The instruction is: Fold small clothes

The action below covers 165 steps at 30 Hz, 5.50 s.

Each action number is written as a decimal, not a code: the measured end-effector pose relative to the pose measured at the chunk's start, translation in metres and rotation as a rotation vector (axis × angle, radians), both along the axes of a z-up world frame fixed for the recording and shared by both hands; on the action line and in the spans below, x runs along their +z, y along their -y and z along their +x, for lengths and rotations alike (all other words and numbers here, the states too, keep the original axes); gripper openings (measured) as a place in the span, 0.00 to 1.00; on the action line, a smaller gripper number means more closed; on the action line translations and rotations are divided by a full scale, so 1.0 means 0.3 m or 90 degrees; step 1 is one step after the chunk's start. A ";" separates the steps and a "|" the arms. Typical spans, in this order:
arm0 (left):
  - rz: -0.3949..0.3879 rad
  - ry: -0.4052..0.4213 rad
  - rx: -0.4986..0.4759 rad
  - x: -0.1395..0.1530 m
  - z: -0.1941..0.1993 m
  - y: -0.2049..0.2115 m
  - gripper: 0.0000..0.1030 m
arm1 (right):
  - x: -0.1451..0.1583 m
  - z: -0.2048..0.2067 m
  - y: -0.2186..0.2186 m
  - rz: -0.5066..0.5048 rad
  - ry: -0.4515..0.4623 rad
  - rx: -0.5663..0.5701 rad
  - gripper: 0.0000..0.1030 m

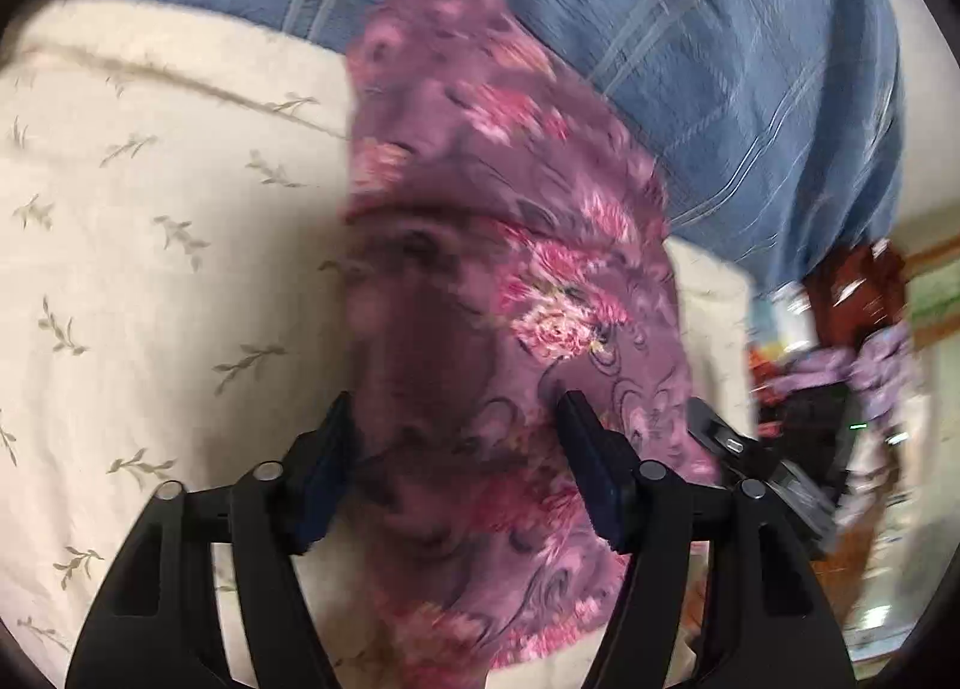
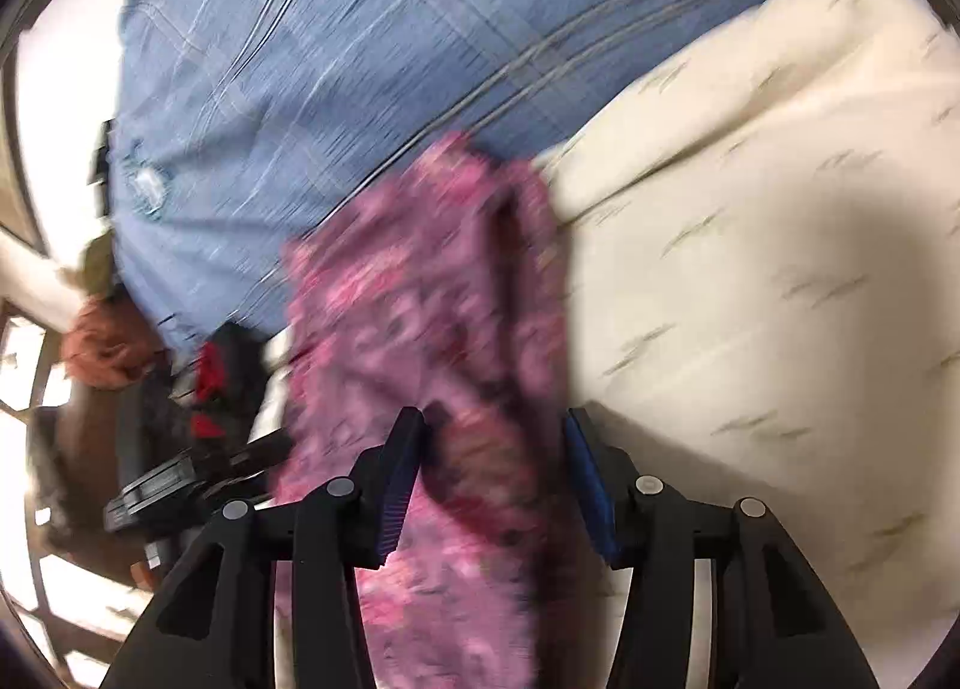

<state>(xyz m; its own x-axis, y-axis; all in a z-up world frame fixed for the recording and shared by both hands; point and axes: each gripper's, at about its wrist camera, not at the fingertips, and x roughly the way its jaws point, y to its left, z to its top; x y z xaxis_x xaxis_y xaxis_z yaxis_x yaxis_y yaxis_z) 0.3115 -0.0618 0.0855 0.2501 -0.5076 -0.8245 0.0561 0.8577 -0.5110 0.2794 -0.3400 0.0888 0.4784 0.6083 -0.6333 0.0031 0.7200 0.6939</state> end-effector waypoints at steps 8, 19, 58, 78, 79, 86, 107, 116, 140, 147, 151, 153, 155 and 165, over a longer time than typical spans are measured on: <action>0.055 0.048 -0.009 0.016 -0.001 0.058 0.78 | -0.008 -0.002 -0.038 0.011 0.059 0.040 0.61; 0.043 0.052 -0.014 0.018 -0.004 0.049 0.53 | 0.020 -0.027 -0.116 -0.138 0.094 0.026 0.29; -0.007 0.028 -0.008 0.156 -0.199 -0.388 0.61 | 0.128 -0.275 -0.296 -0.098 0.091 0.000 0.39; -0.020 0.064 -0.102 0.216 -0.078 -0.411 0.72 | 0.073 -0.350 -0.163 0.007 0.109 -0.032 0.08; -0.005 0.071 -0.108 0.216 -0.090 -0.403 0.73 | 0.075 -0.348 -0.166 0.022 0.107 -0.027 0.09; 0.000 0.005 -0.095 0.114 -0.094 -0.354 0.15 | 0.035 -0.340 -0.230 0.045 0.071 -0.022 0.24; -0.056 0.081 -0.060 0.198 -0.144 -0.419 0.72 | 0.080 -0.422 -0.208 0.024 0.089 -0.054 0.53; -0.011 0.085 -0.038 0.179 -0.149 -0.361 0.07 | 0.142 -0.407 -0.303 -0.053 0.137 0.028 0.04; -0.002 0.052 -0.060 0.143 -0.442 -0.399 0.53 | 0.074 -0.153 -0.333 -0.154 0.055 0.024 0.24; 0.001 0.064 -0.038 0.060 -0.514 -0.427 0.41 | 0.029 -0.138 -0.305 -0.214 0.053 0.010 0.07; -0.026 0.057 -0.048 0.084 -0.574 -0.474 0.40 | 0.041 -0.181 -0.256 -0.197 0.042 -0.044 0.33; -0.028 0.071 -0.043 0.119 -0.620 -0.504 0.39 | 0.098 -0.238 -0.237 -0.145 0.070 -0.052 0.33; -0.029 0.102 -0.040 0.157 -0.668 -0.491 0.39 | 0.151 -0.309 -0.254 -0.104 0.122 -0.018 0.33; 0.103 0.114 -0.057 0.090 -0.762 -0.430 0.54 | 0.048 -0.634 -0.410 -0.238 0.147 0.106 0.23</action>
